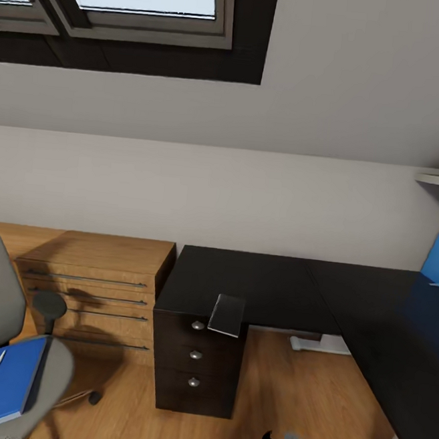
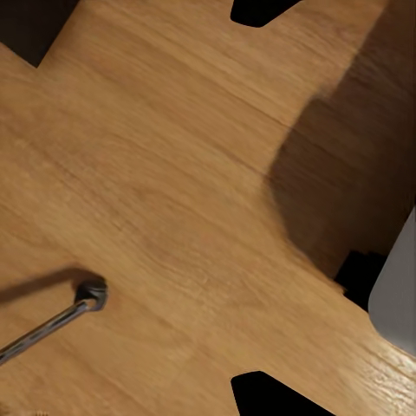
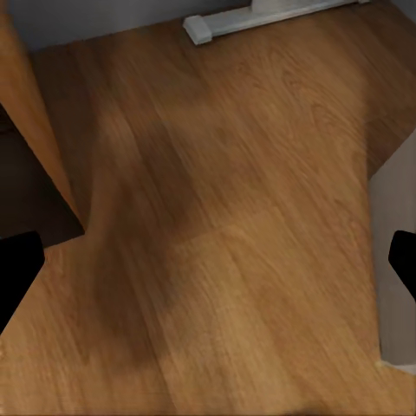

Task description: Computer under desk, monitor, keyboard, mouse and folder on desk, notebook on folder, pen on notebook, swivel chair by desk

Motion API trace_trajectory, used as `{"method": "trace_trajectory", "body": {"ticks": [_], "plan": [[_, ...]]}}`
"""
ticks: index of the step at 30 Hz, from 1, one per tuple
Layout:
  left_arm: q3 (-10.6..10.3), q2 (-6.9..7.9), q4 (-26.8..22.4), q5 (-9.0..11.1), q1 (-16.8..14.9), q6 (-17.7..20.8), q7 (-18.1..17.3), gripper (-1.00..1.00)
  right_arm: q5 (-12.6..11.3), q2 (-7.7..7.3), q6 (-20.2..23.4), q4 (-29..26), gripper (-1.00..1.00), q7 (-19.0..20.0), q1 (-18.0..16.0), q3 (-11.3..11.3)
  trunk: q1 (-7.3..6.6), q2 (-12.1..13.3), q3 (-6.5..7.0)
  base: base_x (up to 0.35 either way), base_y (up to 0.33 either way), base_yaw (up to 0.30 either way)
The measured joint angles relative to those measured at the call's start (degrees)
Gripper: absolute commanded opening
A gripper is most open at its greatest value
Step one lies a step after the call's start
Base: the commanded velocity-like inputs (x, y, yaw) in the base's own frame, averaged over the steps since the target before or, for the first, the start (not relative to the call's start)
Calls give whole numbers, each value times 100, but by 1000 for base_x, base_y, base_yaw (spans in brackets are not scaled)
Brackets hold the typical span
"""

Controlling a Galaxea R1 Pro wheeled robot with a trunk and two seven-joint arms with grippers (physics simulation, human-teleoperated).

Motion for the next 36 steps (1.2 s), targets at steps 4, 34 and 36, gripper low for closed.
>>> {"method": "trace_trajectory", "body": {"ticks": [4, 34, 36], "plan": [[0, 0, 0, 0, 0, 0, 1, 100, 0, 5, -4, 0, 100, 0, 0, 1, 88, -161, -72, 0, 0, 246], [33, 261, 1203, 10, -1, -32, -24, 100, -39, -43, -6, -1, 100, 332, 0, -13, 747, -1364, -642, 0, 0, 276], [34, 261, 1201, 8, -1, -66, -23, 100, -37, -41, -6, 1, 100, 333, 0, -13, 791, -1445, -684, 0, 0, 277]]}}
